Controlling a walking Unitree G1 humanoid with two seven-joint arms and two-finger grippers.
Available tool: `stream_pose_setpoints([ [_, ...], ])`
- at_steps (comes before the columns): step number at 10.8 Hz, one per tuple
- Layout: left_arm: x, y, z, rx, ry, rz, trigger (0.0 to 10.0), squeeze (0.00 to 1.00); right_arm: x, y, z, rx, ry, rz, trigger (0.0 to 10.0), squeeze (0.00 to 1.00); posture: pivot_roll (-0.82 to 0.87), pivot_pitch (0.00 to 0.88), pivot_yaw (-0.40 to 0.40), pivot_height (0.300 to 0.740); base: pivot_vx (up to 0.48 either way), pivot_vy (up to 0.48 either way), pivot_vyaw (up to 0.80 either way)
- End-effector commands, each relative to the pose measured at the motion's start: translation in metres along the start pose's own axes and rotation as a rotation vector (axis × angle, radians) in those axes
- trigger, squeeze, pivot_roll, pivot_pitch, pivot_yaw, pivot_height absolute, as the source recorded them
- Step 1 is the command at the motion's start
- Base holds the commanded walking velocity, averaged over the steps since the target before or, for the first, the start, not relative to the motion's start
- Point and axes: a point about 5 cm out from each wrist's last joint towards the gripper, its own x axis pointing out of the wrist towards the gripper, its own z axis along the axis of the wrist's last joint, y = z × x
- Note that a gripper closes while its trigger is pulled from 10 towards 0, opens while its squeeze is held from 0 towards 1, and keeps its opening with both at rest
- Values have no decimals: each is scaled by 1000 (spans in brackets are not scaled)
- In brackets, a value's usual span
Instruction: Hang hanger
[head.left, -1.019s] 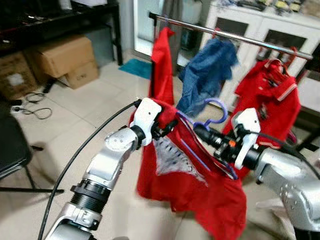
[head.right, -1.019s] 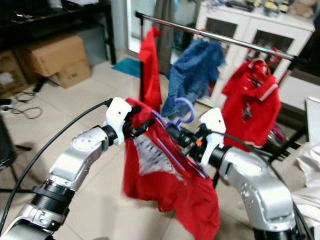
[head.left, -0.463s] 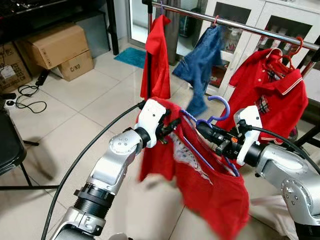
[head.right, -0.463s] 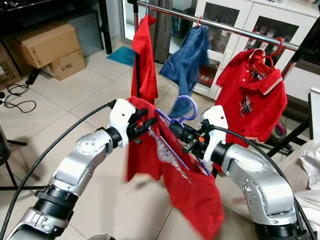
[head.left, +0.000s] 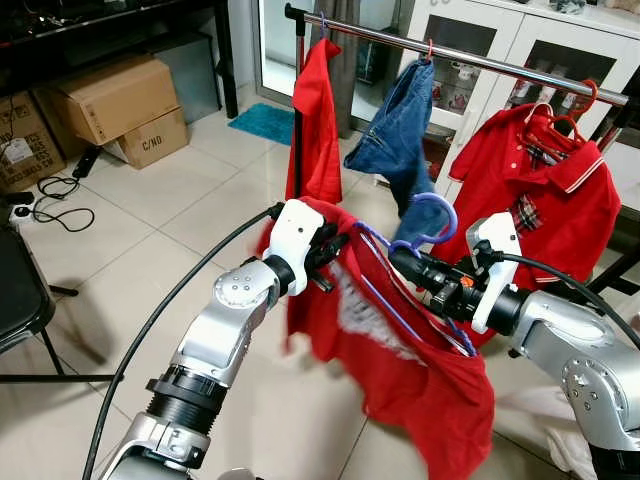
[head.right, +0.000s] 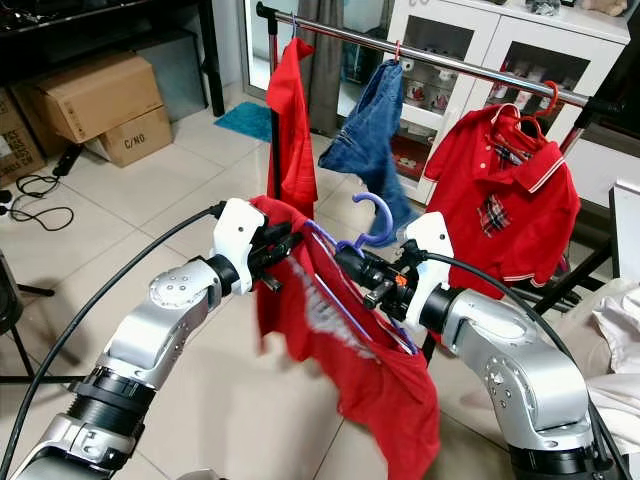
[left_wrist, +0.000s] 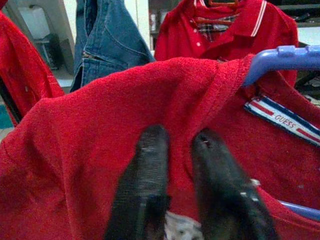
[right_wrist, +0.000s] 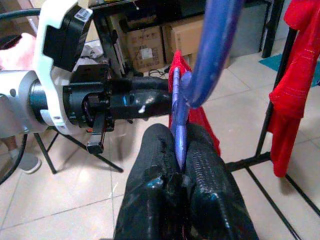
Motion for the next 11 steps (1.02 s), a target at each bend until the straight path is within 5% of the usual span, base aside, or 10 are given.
stream_pose_setpoints([
  [1,2,6,4,13,-2,23,0,0,-1,2,14,-32,-42,34,10000,0,28,0,-62,740,0,0,0],
  [7,5,16,7,29,-25,11,0,0,-4,-1,14,-24,-20,8,10000,0,21,0,-66,740,0,0,0],
  [11,-12,8,67,-3,-224,-90,0,0,-11,-18,-21,-141,220,-120,10000,0,34,0,-73,740,0,0,0],
])
